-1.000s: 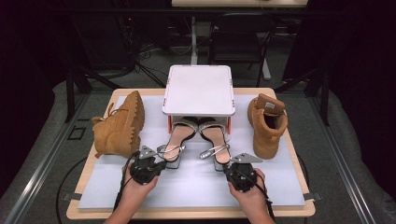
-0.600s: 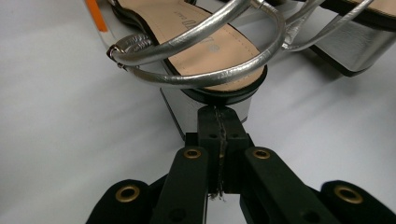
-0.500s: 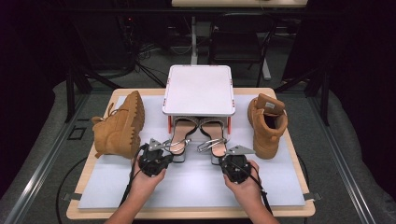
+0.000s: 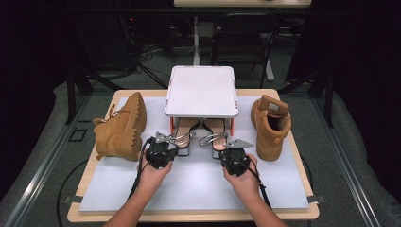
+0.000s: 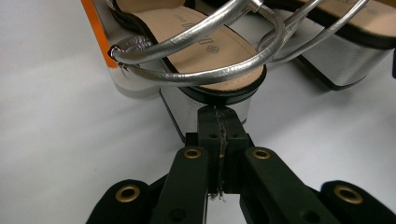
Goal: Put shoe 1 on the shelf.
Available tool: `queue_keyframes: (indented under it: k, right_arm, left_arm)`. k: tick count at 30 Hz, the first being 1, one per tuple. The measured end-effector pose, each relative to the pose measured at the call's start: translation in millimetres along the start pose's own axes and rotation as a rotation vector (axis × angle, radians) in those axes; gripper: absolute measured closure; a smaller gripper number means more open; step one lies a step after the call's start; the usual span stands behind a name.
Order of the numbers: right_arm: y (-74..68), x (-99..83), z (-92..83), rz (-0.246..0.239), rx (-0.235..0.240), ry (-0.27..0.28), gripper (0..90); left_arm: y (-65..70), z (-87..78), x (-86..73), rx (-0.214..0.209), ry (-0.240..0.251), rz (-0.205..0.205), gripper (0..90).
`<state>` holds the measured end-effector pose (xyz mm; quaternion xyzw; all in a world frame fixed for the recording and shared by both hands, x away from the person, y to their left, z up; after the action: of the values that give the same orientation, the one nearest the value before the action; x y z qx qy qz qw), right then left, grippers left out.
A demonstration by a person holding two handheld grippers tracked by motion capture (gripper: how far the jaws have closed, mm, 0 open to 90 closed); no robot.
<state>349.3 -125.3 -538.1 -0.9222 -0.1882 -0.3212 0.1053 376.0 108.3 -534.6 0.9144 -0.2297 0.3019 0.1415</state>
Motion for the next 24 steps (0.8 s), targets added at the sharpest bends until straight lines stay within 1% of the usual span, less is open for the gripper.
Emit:
queue_keyframes:
  k: [1,3,5,8,9,10,11,15,16,17,18,19,24]
  right_arm:
    - [1.0,1.6,1.1,0.007,-0.004,0.001,90.0]
    - [2.8,4.9,2.8,0.016,-0.007,0.007,90.0]
    - [5.0,8.9,4.7,0.019,-0.012,0.014,90.0]
    - [7.0,13.0,7.5,0.040,-0.007,0.024,90.0]
    - [8.4,14.2,8.5,0.036,-0.012,0.023,90.0]
    - [8.7,15.5,9.7,0.046,-0.015,0.024,90.0]
    - [9.3,16.2,10.4,0.046,-0.016,0.028,90.0]
    - [10.5,20.9,13.0,0.053,-0.018,0.031,90.0]
    - [11.1,22.0,13.7,0.052,-0.022,0.028,90.0]
    - [11.2,23.4,14.9,0.053,-0.024,0.037,90.0]
    - [12.0,24.9,15.8,0.049,-0.029,0.030,90.0]
    - [11.7,26.0,16.7,0.056,-0.029,0.034,90.0]
    - [13.1,31.7,20.6,0.057,-0.031,0.035,90.0]
  left_arm:
    - [-0.2,-0.6,1.9,0.002,0.001,0.004,90.0]
    - [-0.6,-1.4,5.4,0.002,0.014,-0.001,90.0]
    - [-0.7,-1.7,8.1,0.013,0.017,0.005,90.0]
    - [-1.7,-0.6,12.2,0.022,0.016,0.005,90.0]
    - [-2.2,0.6,13.5,0.023,0.018,0.003,90.0]
    - [-2.8,1.2,14.3,0.026,0.016,0.005,90.0]
    - [-3.5,2.2,15.3,0.026,0.016,0.004,90.0]
    - [-8.5,5.8,18.3,0.022,0.014,-0.018,90.0]
    - [-9.7,7.3,18.7,0.019,0.013,-0.023,90.0]
    - [-11.0,9.4,19.3,0.012,0.011,-0.033,90.0]
    - [-11.4,10.8,19.7,0.008,0.013,-0.039,90.0]
    - [-12.4,12.2,20.4,0.007,0.011,-0.040,90.0]
    - [-13.8,16.3,25.2,0.005,0.019,-0.044,90.0]
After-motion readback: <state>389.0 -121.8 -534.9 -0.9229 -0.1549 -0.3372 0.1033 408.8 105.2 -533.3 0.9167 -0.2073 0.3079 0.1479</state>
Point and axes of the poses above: each handheld gripper's, and its own axes: z roughly forward along the jaws, x roughly out of its top, y roughly to its right, the point moved 3 cm from there along z, roughly forward along the jaws, and after that the axes turned 9 degrees about -y, right-handed, at the moved point
